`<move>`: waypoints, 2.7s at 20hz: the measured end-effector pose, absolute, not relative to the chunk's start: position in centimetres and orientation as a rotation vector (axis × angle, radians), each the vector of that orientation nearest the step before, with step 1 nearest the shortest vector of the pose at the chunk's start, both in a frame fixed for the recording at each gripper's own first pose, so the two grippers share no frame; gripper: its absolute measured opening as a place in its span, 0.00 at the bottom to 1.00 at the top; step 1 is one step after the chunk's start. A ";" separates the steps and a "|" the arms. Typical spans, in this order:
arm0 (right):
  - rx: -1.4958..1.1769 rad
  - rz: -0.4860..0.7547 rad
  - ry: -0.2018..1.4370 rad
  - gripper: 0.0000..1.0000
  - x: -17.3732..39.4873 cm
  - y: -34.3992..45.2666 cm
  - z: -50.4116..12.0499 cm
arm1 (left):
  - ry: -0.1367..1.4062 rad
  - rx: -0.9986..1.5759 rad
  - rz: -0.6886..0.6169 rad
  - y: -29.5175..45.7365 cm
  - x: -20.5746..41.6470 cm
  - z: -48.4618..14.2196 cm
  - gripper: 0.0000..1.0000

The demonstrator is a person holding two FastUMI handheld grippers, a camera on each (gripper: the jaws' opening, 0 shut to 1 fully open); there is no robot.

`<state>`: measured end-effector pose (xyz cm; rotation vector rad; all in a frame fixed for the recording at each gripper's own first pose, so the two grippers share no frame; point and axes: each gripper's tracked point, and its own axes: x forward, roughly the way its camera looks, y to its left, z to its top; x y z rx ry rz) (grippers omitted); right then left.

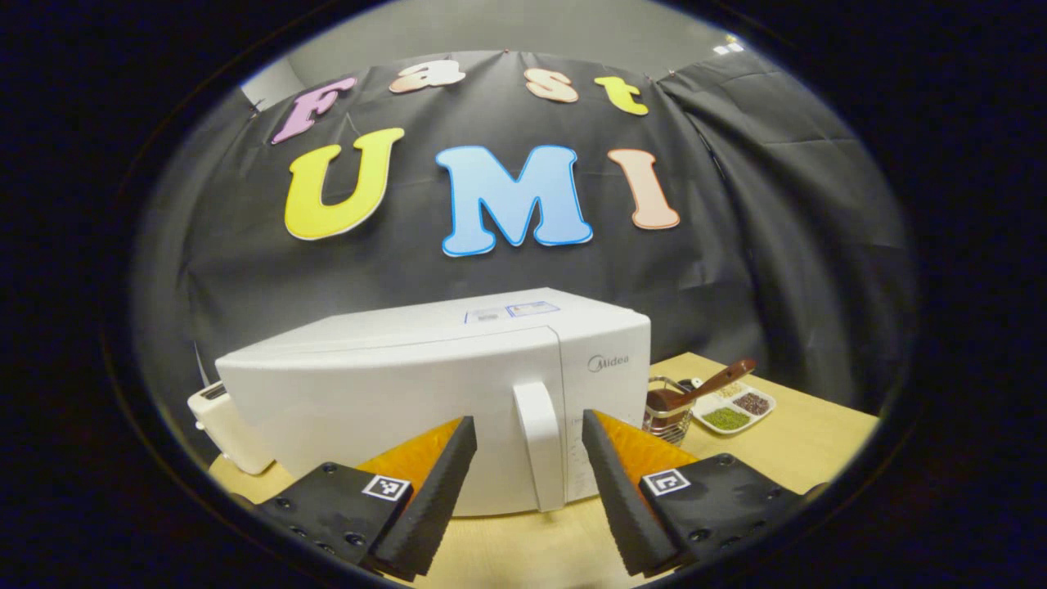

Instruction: Open the microwave oven with the left hand, put the food in, and close the microwave oven.

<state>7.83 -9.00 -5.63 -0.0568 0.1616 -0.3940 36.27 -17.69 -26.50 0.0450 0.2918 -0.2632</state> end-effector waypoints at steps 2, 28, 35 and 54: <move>-0.070 -0.403 0.173 0.97 7.6 -9.2 -5.8 | 0.316 0.043 -0.260 -18.0 36.5 -27.4 0.85; -0.067 -0.182 0.158 0.97 6.2 -5.6 -6.0 | 0.376 0.041 -0.297 -15.9 28.3 -26.9 0.13; -0.021 0.019 0.140 0.97 4.1 -3.1 -5.7 | 0.407 0.046 -0.193 -10.5 21.4 -25.9 0.13; 0.021 0.211 0.137 0.97 2.6 11.9 -4.2 | 0.453 0.039 -0.136 6.1 11.3 -25.5 0.12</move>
